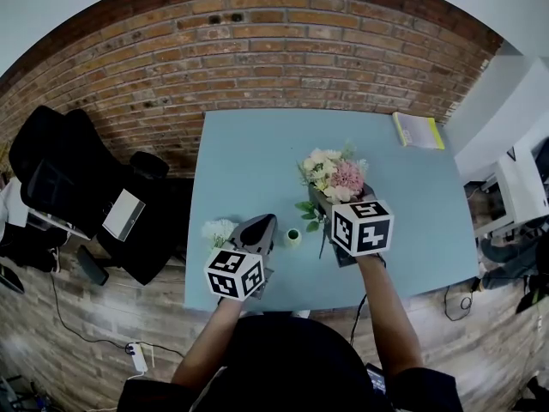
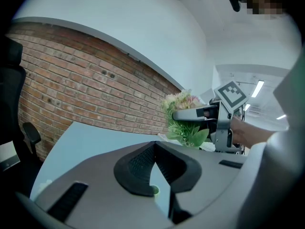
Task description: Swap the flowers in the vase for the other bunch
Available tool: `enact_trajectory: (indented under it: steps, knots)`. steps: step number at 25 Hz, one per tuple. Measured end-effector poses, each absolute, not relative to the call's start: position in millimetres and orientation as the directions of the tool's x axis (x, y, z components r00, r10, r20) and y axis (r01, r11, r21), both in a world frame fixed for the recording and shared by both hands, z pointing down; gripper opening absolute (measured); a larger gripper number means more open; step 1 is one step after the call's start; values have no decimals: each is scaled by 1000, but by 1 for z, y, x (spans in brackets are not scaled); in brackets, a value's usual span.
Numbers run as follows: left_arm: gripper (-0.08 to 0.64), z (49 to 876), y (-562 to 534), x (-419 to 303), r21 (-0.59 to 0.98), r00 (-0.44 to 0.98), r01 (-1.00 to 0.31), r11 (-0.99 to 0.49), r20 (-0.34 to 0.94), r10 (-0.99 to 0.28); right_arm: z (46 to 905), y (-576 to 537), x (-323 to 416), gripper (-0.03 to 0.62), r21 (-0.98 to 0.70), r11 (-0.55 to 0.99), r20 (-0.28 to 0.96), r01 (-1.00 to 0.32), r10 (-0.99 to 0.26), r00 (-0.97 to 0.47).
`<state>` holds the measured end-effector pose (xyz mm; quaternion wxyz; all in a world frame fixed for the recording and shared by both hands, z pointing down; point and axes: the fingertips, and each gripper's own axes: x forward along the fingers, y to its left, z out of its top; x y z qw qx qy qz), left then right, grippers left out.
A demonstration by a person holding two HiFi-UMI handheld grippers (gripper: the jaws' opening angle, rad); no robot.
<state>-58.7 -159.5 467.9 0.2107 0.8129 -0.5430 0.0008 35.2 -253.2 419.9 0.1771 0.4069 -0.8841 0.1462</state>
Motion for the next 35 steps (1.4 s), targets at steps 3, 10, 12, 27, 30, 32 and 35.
enact_trajectory:
  steps: [3, 10, 12, 27, 30, 32, 35]
  knots:
    - [8, 468, -158, -63, 346, 407, -883, -318, 226, -885, 402, -254, 25, 325, -101, 638, 392, -763, -679, -620]
    - [8, 468, -154, -72, 350, 398, -885, -308, 221, -890, 372, -257, 6, 324, -71, 651, 309, -755, -706, -638]
    - [8, 467, -154, -74, 348, 393, -887, -304, 220, -893, 364, -257, 2, 323, -66, 656, 281, -752, -711, -645]
    - [8, 470, -144, -91, 344, 347, -903, -257, 233, -909, 361, -249, -22, 322, -65, 683, 194, -727, -706, -681]
    - [8, 473, -141, -96, 344, 341, -905, -250, 238, -909, 364, -248, -26, 322, -61, 683, 181, -728, -710, -681]
    - [8, 474, -138, -99, 343, 336, -907, -244, 243, -910, 367, -247, -26, 324, -59, 678, 170, -733, -717, -676]
    - [8, 477, -136, -102, 340, 329, -910, -236, 250, -911, 375, -248, -24, 324, -59, 666, 160, -744, -729, -666]
